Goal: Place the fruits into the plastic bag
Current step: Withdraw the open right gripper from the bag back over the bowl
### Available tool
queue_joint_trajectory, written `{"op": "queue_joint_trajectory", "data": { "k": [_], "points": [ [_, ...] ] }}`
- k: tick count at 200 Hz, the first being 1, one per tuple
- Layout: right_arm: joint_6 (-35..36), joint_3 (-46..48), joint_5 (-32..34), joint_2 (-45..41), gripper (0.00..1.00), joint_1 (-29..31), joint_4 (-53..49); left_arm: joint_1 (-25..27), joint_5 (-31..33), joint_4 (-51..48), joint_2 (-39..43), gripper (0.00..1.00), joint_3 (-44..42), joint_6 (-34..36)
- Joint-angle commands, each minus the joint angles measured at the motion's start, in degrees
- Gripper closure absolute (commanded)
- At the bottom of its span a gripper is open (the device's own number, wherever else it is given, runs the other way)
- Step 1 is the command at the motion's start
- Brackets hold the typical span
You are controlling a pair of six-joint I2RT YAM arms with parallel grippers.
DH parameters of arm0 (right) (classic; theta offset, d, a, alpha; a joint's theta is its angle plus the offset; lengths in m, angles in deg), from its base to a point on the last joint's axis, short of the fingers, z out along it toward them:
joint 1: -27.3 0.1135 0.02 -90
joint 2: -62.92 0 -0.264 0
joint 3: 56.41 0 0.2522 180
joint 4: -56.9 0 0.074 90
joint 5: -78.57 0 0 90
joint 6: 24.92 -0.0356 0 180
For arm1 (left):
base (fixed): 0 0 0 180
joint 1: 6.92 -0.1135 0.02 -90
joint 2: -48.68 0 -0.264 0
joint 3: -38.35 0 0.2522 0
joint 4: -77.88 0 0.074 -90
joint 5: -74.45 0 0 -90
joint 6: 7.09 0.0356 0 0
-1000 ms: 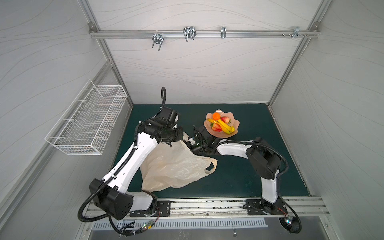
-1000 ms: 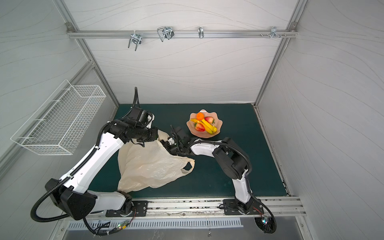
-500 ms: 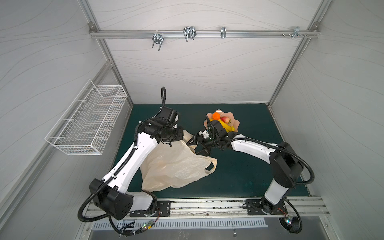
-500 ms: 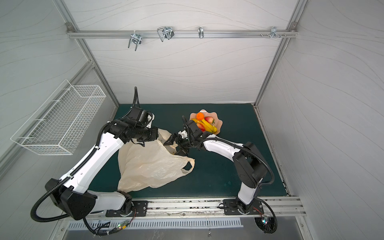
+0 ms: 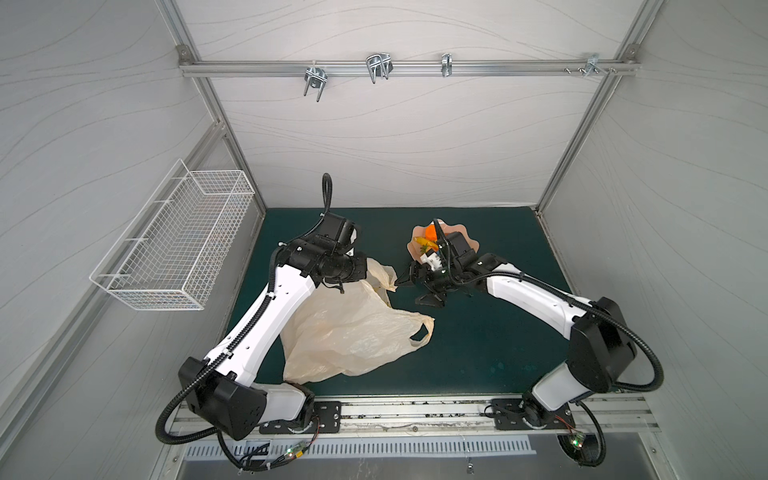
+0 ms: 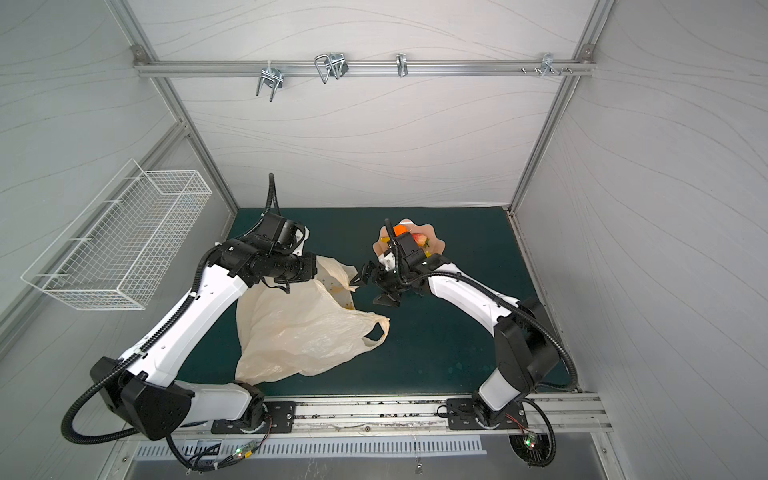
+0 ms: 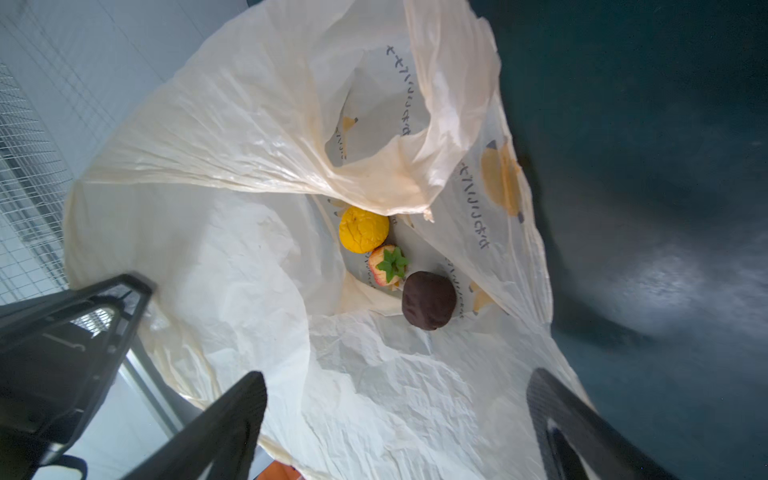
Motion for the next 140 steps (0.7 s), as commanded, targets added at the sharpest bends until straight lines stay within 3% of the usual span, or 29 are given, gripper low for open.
{"op": "queue_joint_trajectory", "data": {
  "k": [1,82,140],
  "points": [
    [6.2,-1.7,3.3,-2.7,0.01,-2.5,-7.2,0.1,-0.1,1.3,0.2,1.0,-0.1,0.7],
    [16.6,-6.1,10.0,-0.9,0.01,-7.0,-13.5,0.1,-0.4,1.1,0.4,1.0,-0.1,1.2],
    [29.9,-17.5,19.7,8.9,0.08,-9.1,-19.0,0.1,-0.7,0.5,0.7,1.0,-0.1,1.3]
  ]
}}
